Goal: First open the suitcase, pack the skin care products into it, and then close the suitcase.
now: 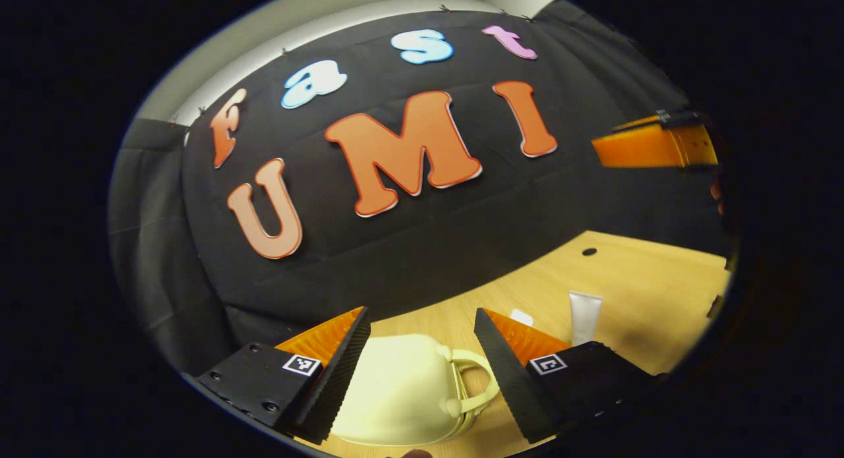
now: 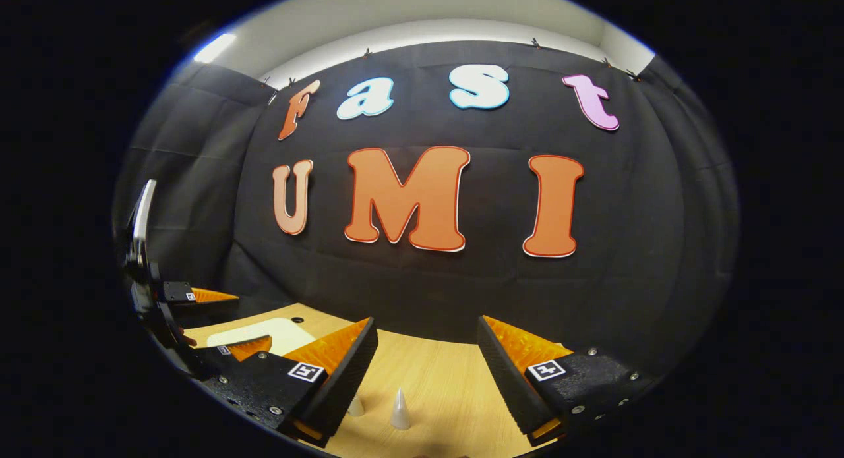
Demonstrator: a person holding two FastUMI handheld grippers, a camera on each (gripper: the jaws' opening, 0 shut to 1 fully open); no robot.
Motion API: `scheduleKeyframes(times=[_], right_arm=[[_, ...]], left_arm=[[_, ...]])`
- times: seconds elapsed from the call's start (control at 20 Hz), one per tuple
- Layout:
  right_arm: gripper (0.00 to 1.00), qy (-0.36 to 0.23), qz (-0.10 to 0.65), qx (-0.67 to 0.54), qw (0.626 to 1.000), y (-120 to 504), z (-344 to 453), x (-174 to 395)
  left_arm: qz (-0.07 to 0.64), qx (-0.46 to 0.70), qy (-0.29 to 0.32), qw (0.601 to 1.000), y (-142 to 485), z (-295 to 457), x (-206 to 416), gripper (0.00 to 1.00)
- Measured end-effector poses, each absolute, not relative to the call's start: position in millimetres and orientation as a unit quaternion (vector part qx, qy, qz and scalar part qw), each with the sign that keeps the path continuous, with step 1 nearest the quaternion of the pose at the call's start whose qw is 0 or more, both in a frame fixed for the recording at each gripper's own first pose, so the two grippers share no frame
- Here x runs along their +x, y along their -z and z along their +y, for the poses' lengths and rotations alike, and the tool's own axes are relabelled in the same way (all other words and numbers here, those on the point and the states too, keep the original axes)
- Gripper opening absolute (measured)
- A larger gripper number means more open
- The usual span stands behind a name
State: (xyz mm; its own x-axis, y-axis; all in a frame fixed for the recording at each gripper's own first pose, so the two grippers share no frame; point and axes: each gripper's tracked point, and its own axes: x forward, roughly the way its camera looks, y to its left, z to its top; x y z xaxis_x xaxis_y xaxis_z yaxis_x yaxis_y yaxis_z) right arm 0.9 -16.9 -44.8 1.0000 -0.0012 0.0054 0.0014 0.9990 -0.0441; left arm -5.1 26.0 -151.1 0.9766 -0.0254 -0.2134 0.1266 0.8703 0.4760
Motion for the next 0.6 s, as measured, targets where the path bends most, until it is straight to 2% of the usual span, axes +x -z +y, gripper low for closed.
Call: scheduleKeyframes(times=[0.3,0.6], right_arm=[[0.96,0.041,0.011,-0.019,0.999,51,-26,5],[0.96,0.073,0.028,-0.022,0.997,61,-45,-2]], left_arm=[[0.153,0.322,0.121,0.926,220,14,1,0.98],[0.207,0.398,0.148,0.882,291,24,-5,0.98]])
